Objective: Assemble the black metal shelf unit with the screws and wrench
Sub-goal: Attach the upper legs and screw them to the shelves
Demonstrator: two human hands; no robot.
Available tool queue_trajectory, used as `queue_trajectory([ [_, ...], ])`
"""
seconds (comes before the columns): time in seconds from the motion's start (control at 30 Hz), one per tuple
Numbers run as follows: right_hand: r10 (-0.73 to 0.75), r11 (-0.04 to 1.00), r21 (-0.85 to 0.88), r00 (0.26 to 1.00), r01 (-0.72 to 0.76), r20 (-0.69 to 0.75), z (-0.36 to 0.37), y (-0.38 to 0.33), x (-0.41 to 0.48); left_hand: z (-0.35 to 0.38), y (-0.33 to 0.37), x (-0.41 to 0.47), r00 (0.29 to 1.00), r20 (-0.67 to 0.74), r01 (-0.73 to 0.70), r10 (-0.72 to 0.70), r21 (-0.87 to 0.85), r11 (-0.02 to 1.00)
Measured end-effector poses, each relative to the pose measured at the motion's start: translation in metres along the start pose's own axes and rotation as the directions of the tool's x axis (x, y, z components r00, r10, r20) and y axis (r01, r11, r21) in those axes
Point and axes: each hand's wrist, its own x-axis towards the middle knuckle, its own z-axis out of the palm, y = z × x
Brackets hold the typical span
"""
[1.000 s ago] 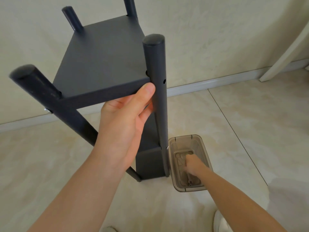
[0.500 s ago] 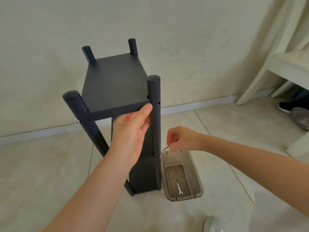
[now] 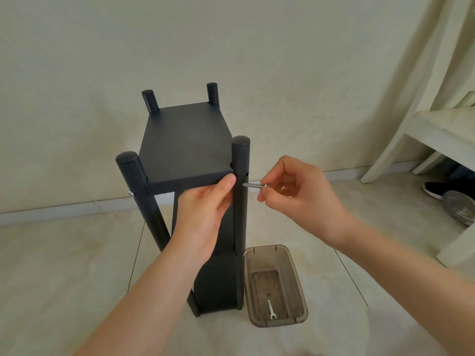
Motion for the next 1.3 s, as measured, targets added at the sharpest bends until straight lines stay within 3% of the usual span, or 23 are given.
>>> queue_trajectory([
  [0.13,-0.032,0.999,0.017,0.998,0.033,-0.059,0.002,-0.004,0.006,-0.002,-0.002,0.002,1.0,-0.009,-0.02,0.02,0.012,1.0],
  [0.4,0.039,0.995,0.099,0.985,-0.023,-0.165,0.005,-0.004,0.018,-0.005,-0.005,0.003,0.999,0.009,-0.032,0.032,0.008,0.999],
  [0.73,0.06,0.995,0.087,0.983,-0.046,-0.172,-0.002,-0.002,0.017,-0.005,-0.002,0.0,0.999,0.034,-0.035,0.035,-0.017,0.999],
  [0.97,0.039,0.999,0.029,0.999,-0.038,-0.033,0.005,0.0,0.008,-0.005,-0.001,0.0,0.999,0.026,-0.022,0.023,-0.038,0.999],
  [1.3,0.074,0.995,0.074,0.995,-0.068,-0.071,0.012,-0.001,0.011,-0.004,-0.001,-0.001,0.998,0.019,-0.053,0.054,-0.021,0.998],
])
